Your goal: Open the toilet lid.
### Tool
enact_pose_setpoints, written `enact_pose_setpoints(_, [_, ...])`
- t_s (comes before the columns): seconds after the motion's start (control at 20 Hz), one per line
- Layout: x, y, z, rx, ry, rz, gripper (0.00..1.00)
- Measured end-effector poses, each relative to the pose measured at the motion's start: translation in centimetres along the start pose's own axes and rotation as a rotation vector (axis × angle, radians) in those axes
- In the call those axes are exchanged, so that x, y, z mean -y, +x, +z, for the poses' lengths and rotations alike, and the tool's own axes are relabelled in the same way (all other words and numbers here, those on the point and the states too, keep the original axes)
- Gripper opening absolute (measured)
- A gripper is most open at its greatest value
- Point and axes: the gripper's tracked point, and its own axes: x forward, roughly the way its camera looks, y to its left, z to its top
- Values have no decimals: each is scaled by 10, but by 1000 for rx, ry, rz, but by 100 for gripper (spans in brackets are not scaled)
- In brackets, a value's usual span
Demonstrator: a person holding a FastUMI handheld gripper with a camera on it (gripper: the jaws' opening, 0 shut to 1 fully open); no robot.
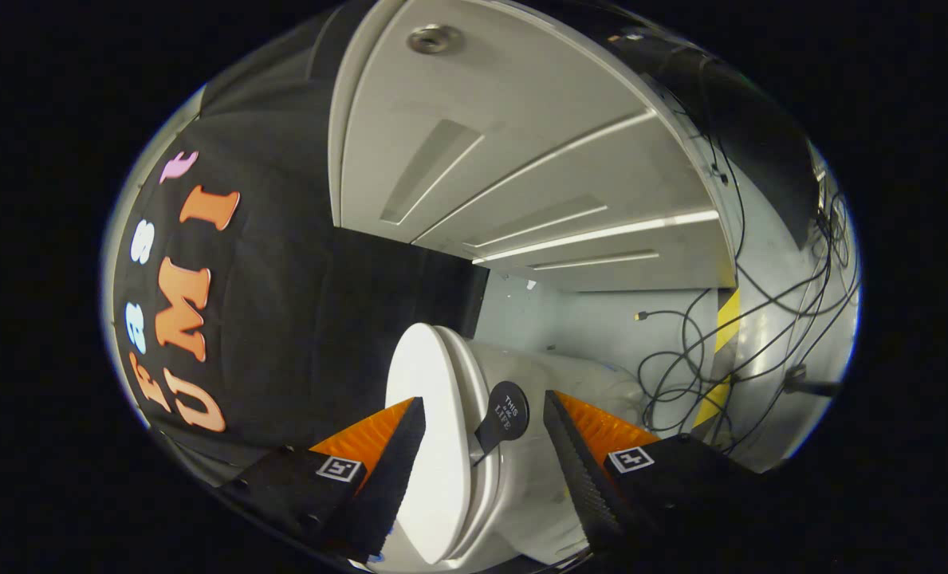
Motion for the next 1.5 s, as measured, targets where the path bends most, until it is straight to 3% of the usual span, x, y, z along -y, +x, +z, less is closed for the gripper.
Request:
enact_pose_setpoints(0.1, [4, 8, -1, -13, 7, -6, 91])
enact_pose_setpoints(0.15, [2, 11, -1, -12, 3, 1, 80])
enact_pose_setpoints(0.25, [5, 14, -4, -30, -31, -21, 69])
enact_pose_setpoints(0.55, [12, 22, -1, -85, 33, -5, 39])
enact_pose_setpoints(0.6, [11, 23, -6, -92, 43, 2, 27])
enact_pose_setpoints(0.7, [8, 21, -4, -90, 81, 37, 23])
enact_pose_setpoints(0.75, [6, 22, -4, -84, 97, 53, 13])
enact_pose_setpoints(0.85, [2, 21, -4, -85, 93, 73, 8])
enact_pose_setpoints(1.05, [-25, 5, -3, -43, -24, 123, 8])
enact_pose_setpoints(1.3, [-62, -5, 2, 81, -312, 123, 8])
enact_pose_setpoints(1.4, [-87, 5, 19, 190, -372, 134, 8])
enact_pose_setpoints(1.5, [-94, 10, 18, 187, -434, 118, 8])
